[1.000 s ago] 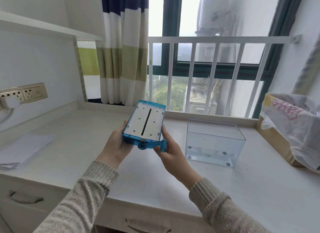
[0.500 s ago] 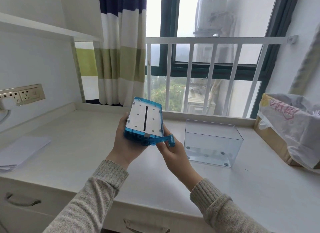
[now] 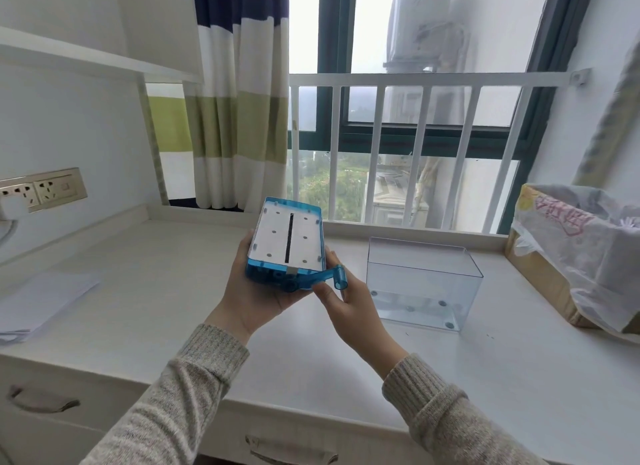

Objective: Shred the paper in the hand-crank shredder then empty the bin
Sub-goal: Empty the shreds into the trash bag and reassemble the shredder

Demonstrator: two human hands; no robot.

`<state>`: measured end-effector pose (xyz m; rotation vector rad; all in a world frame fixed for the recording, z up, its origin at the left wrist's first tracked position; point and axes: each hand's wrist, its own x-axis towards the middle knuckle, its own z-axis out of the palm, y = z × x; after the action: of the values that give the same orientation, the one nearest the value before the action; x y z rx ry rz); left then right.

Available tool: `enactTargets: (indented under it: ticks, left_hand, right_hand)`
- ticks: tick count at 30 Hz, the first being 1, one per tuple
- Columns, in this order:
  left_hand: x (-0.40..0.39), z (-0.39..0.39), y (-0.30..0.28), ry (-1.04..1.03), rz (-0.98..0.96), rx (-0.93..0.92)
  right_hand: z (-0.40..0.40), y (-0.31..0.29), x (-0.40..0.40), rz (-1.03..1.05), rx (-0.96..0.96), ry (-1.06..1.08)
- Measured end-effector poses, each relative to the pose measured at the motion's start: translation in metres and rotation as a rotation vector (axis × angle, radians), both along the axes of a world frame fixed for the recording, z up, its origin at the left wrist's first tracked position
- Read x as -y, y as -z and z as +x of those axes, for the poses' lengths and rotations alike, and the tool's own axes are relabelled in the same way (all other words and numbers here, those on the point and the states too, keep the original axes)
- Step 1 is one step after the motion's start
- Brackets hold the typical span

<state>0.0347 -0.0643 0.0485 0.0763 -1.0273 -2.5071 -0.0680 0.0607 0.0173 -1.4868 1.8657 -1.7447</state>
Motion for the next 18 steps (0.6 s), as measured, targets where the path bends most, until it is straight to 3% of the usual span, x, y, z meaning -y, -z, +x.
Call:
enactTargets:
  ticks: [12,18]
  left_hand:
    - [-0.001,-0.012,0.005,-0.079,-0.003,0.006]
    - [-0.012,-0.018,0.007,-0.255,-0.056,-0.074]
  right_hand:
    - [0.013,0.003,-0.003,-0.036,0.13,0.007]
    - [0.034,0.0,-0.007,-0.017,0.233,-0.025]
